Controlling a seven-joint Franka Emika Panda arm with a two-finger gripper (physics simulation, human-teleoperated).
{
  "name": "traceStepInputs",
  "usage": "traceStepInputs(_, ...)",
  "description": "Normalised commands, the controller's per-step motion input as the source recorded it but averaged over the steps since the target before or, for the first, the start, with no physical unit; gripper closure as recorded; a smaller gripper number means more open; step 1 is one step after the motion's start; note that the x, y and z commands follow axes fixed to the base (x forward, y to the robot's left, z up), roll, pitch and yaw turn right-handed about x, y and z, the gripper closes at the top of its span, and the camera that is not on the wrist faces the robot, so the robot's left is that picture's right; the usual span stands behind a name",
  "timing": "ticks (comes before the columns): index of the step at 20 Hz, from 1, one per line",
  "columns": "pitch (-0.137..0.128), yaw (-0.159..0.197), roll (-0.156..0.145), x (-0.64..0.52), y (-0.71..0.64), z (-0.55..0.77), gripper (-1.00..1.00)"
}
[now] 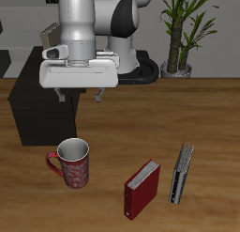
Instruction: Place the yellow book upright on top of the shelf and place the red mug on top of the shelf
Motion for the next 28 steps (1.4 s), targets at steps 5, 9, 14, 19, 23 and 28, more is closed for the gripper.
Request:
traceStepInputs(5, 0.021, 0.012, -0.002, 0.2, -0.13, -0.28, -1.0)
traceStepInputs(9, 0.025, 0.054, -0.004, 0.16, 0.04, -0.32, -1.0)
traceStepInputs(14, 0.03, 0.02, -0.006, 0.07, 0.06, -0.29, -1.0)
traceStepInputs(19, 0.042, 0.025, -0.006, 0.15, 0.11, -0.35, -1.0)
traceStepInputs(23, 0.025, 0.002, 0.0, 0.05, 0.03, -0.18, -1.0)
traceStepInputs(28, 0.047, 0.022, 0.01, 0.14, 0.22, -0.31, -1.0)
